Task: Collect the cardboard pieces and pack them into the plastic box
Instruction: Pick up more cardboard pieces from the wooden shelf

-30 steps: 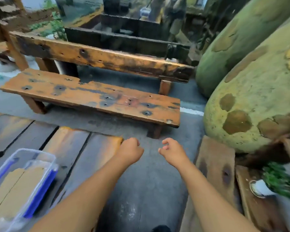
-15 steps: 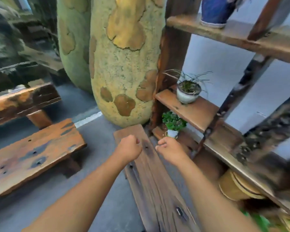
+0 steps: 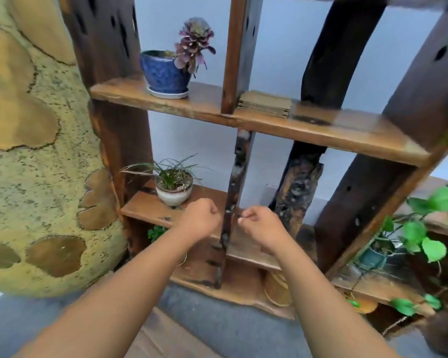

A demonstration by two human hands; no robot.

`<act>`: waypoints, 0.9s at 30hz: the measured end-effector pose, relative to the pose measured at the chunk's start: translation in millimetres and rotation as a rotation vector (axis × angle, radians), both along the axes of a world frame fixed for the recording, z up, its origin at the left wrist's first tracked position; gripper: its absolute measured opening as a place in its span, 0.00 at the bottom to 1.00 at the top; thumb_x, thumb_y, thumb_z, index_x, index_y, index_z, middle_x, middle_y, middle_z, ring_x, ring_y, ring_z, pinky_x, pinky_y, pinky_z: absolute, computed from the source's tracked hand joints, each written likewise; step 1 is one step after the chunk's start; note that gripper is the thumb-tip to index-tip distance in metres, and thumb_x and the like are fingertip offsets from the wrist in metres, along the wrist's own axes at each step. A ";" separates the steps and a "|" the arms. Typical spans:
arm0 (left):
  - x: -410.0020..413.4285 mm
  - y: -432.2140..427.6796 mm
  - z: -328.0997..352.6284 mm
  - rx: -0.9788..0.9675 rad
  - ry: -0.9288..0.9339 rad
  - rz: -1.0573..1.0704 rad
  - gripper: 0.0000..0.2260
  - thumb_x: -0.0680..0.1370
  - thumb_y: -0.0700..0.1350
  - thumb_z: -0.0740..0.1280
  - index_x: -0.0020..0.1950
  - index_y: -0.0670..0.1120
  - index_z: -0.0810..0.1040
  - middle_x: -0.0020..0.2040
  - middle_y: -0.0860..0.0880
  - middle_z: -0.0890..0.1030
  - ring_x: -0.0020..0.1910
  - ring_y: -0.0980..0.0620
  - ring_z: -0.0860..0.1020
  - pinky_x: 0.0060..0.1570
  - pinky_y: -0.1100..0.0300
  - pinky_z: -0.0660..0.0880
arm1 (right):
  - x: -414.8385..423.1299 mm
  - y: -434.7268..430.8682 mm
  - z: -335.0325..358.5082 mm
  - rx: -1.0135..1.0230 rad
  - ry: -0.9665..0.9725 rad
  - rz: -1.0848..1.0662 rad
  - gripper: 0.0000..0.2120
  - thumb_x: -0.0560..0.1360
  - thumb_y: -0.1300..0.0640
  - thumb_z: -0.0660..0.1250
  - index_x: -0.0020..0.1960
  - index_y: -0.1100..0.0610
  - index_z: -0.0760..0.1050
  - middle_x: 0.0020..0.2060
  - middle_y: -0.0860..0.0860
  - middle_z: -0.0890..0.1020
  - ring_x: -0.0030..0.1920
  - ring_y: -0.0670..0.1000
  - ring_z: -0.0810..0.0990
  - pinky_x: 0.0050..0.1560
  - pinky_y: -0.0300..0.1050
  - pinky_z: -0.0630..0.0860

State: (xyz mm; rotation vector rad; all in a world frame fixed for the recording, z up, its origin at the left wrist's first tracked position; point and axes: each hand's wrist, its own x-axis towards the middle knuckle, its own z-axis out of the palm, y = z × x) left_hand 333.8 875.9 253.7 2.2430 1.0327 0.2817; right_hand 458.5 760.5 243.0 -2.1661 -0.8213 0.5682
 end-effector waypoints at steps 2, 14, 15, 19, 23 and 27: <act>22.8 16.2 23.9 0.054 -0.040 -0.042 0.09 0.76 0.45 0.65 0.52 0.44 0.81 0.53 0.43 0.83 0.56 0.42 0.79 0.53 0.56 0.74 | 16.1 9.9 24.1 0.040 -0.035 -0.029 0.06 0.73 0.55 0.70 0.39 0.50 0.74 0.40 0.52 0.83 0.48 0.56 0.83 0.57 0.50 0.78; 116.1 60.1 155.5 0.295 -0.227 -0.165 0.09 0.76 0.44 0.64 0.51 0.42 0.82 0.51 0.42 0.84 0.53 0.42 0.80 0.47 0.57 0.72 | 90.1 40.1 151.5 0.231 -0.284 -0.149 0.05 0.72 0.49 0.68 0.41 0.49 0.75 0.41 0.49 0.83 0.45 0.54 0.84 0.49 0.49 0.78; 120.3 61.8 163.4 0.319 -0.236 -0.168 0.10 0.76 0.45 0.64 0.51 0.43 0.82 0.52 0.43 0.84 0.53 0.42 0.80 0.48 0.57 0.73 | 93.6 42.1 159.9 0.236 -0.301 -0.150 0.05 0.72 0.49 0.68 0.42 0.49 0.75 0.41 0.50 0.83 0.46 0.54 0.84 0.49 0.49 0.78; 140.4 71.1 191.0 0.372 -0.277 -0.172 0.10 0.76 0.46 0.64 0.54 0.46 0.82 0.52 0.46 0.83 0.51 0.46 0.79 0.47 0.56 0.74 | 108.9 51.1 191.8 0.283 -0.353 -0.175 0.10 0.72 0.49 0.69 0.51 0.52 0.78 0.47 0.51 0.84 0.49 0.54 0.83 0.52 0.50 0.79; 161.9 85.8 196.1 0.380 -0.257 -0.190 0.08 0.77 0.44 0.66 0.54 0.45 0.81 0.51 0.46 0.83 0.49 0.46 0.80 0.50 0.52 0.79 | 127.7 64.4 203.1 0.276 -0.263 -0.175 0.04 0.74 0.51 0.67 0.44 0.51 0.76 0.44 0.51 0.83 0.49 0.54 0.84 0.55 0.57 0.80; 183.9 101.1 192.4 0.379 -0.211 -0.210 0.10 0.78 0.41 0.66 0.58 0.45 0.79 0.53 0.45 0.82 0.51 0.45 0.80 0.53 0.53 0.79 | 154.7 81.8 205.1 0.197 -0.294 -0.224 0.06 0.74 0.54 0.68 0.46 0.57 0.78 0.44 0.55 0.83 0.49 0.56 0.82 0.53 0.55 0.79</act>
